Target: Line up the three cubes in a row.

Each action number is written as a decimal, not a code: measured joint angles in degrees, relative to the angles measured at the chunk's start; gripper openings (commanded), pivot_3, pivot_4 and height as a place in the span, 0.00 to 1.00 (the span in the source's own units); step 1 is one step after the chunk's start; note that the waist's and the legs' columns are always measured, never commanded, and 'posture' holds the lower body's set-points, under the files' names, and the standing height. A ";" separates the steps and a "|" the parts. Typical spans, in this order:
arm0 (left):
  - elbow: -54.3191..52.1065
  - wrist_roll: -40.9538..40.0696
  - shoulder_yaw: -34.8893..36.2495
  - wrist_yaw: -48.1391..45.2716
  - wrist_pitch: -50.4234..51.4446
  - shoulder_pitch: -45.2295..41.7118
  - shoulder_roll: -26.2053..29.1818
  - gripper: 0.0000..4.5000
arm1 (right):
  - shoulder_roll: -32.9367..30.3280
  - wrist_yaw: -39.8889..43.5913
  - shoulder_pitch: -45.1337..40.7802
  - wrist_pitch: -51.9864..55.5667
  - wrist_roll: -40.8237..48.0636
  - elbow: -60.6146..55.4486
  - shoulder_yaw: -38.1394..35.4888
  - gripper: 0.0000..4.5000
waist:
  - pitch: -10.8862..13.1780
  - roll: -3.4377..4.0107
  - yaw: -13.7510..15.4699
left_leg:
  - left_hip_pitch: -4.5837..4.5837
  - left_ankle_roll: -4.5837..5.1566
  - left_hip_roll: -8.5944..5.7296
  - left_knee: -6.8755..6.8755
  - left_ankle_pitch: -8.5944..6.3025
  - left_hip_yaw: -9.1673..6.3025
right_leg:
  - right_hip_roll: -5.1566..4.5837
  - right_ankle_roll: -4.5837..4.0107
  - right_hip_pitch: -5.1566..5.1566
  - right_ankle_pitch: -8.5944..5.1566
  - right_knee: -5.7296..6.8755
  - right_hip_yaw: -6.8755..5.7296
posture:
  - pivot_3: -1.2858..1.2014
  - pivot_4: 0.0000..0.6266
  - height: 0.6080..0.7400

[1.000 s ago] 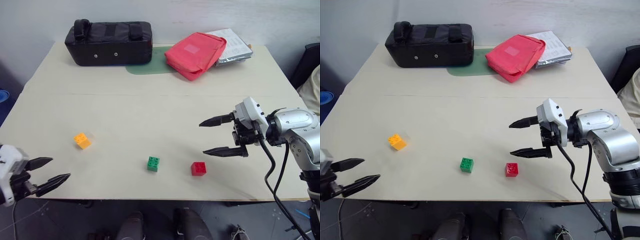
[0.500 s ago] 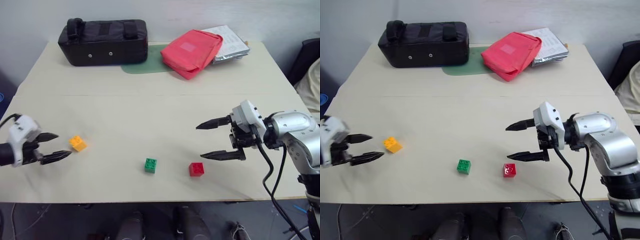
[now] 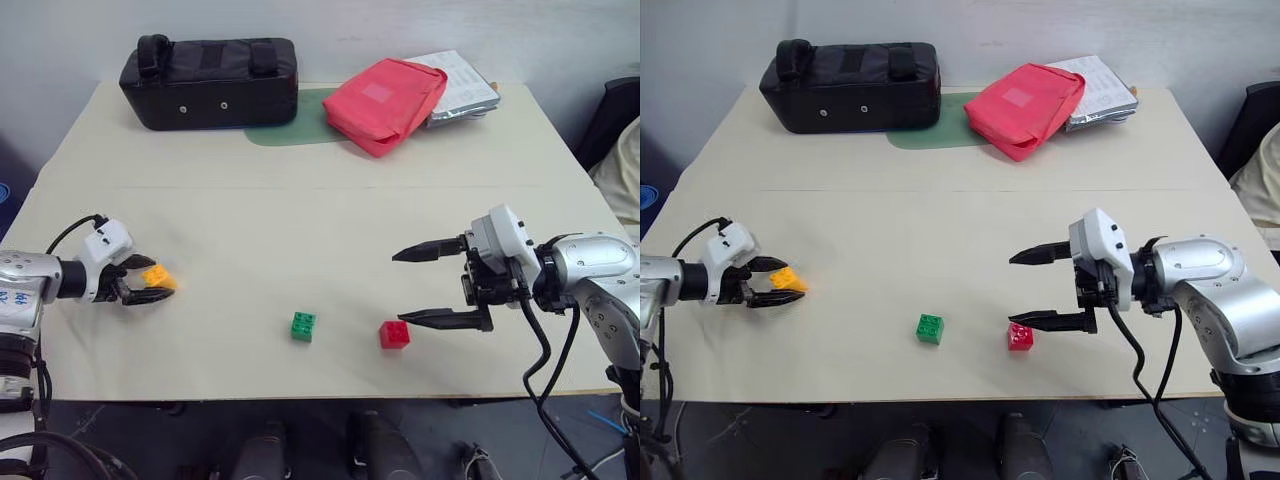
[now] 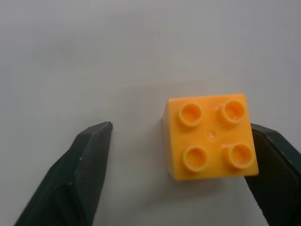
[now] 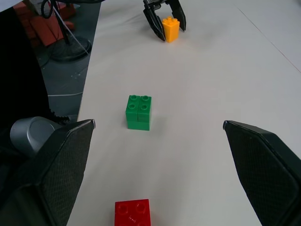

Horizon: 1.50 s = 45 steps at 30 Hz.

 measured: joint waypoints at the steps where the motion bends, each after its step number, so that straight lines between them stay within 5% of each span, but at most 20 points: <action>1: 0.10 0.00 -0.12 -0.25 -0.01 -0.39 -0.22 0.67 | 0.00 -0.21 0.08 0.01 0.00 0.00 0.00 1.00 | 0.00 0.00 0.00 | -0.01 0.00 0.00 -0.01 0.00 0.00 | 0.00 0.00 0.00 0.00 -0.01 0.00 | 0.52 0.24 1.00; 6: -0.14 -0.08 -0.82 -2.07 0.15 -0.64 -0.23 0.34 | -0.09 -0.34 0.11 0.01 0.00 -0.02 0.00 1.00 | 0.00 0.00 -0.04 | -0.01 0.00 0.00 0.00 0.00 0.01 | 0.01 0.00 0.00 0.00 -0.02 0.00 | 0.52 0.24 1.00; 11: -5.48 -1.08 -0.86 -5.06 0.38 2.65 0.78 0.34 | -0.66 -0.18 0.39 -0.13 -0.12 -0.01 -0.01 1.00 | 0.00 0.00 -0.02 | -0.01 0.00 0.01 0.00 0.00 0.01 | 0.00 0.00 0.00 0.00 -0.03 0.03 | 0.52 0.24 1.00; 21: -35.23 -7.98 -7.98 -12.55 5.54 4.49 -0.61 0.34 | -3.08 1.15 8.23 -1.68 -0.59 -3.26 -0.98 1.00 | -0.01 0.00 1.14 | 0.05 0.00 -0.04 0.00 0.01 -0.03 | -0.01 0.00 0.09 0.00 -0.08 0.10 | 0.52 0.24 1.00; 31: -26.12 1.18 -17.83 -14.85 -5.24 -2.77 -4.93 0.34 | -3.43 -1.68 12.17 -1.20 -0.26 -6.91 -3.35 1.00 | 0.00 0.00 1.45 | -0.01 0.10 -0.03 0.26 -0.01 0.01 | 0.14 0.02 0.13 0.01 -0.01 0.11 | 0.52 0.24 1.00; 45: -22.48 2.76 -18.76 -15.11 -9.24 -3.42 -5.99 0.34 | -3.46 -3.34 15.13 -2.25 -0.75 -7.86 -4.38 1.00 | 0.00 0.00 1.43 | -0.02 0.19 -0.01 0.49 -0.06 -0.01 | 0.12 0.04 0.19 0.02 0.02 0.12 | 0.52 0.24 1.00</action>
